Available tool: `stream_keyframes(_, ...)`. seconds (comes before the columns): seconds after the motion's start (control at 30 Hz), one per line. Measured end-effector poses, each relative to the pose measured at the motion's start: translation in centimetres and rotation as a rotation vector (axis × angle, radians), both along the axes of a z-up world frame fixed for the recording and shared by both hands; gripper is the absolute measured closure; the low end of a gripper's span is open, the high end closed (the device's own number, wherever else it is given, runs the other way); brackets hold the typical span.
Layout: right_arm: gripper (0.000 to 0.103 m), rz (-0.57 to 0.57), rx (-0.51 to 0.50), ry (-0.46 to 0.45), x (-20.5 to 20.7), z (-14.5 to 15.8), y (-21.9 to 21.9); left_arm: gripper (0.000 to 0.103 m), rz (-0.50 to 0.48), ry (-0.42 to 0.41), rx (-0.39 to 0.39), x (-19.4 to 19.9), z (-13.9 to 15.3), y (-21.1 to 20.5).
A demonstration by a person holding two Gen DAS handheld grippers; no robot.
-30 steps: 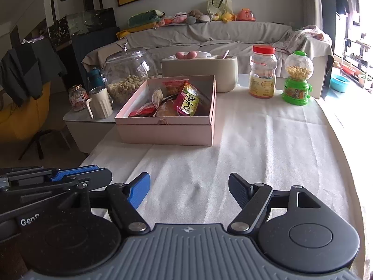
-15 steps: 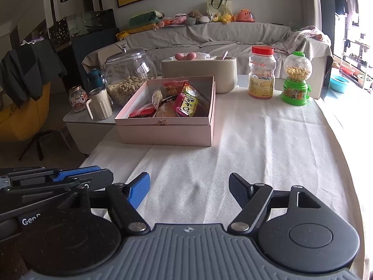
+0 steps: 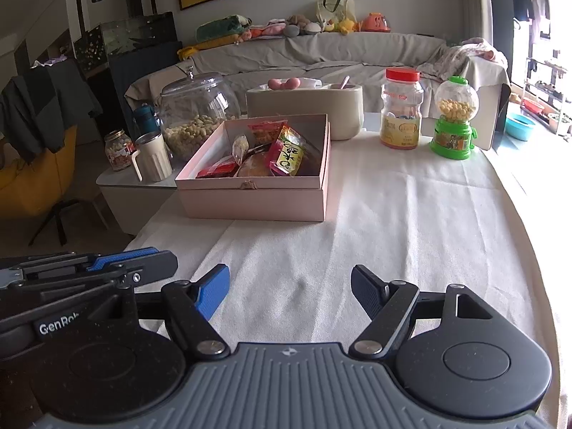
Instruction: Organize snacks
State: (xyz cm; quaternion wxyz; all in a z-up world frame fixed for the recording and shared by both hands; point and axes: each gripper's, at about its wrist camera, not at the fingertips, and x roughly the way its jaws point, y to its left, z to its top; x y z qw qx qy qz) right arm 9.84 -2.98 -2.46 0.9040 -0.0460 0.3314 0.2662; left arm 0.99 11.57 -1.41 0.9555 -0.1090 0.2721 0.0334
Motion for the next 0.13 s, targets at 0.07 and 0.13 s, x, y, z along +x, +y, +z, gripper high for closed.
stream_keyframes(0.07, 0.023, 0.006, -0.008, 0.002, 0.2, -0.3, 0.3, 0.086, 0.011, 0.007, -0.004, 0.0, -0.2, 0.4)
stream_keyframes(0.13, 0.018, 0.005, -0.013, 0.000, 0.4, -0.4, 0.5, 0.086, 0.034, 0.025, -0.019, 0.2, -0.5, 1.3)
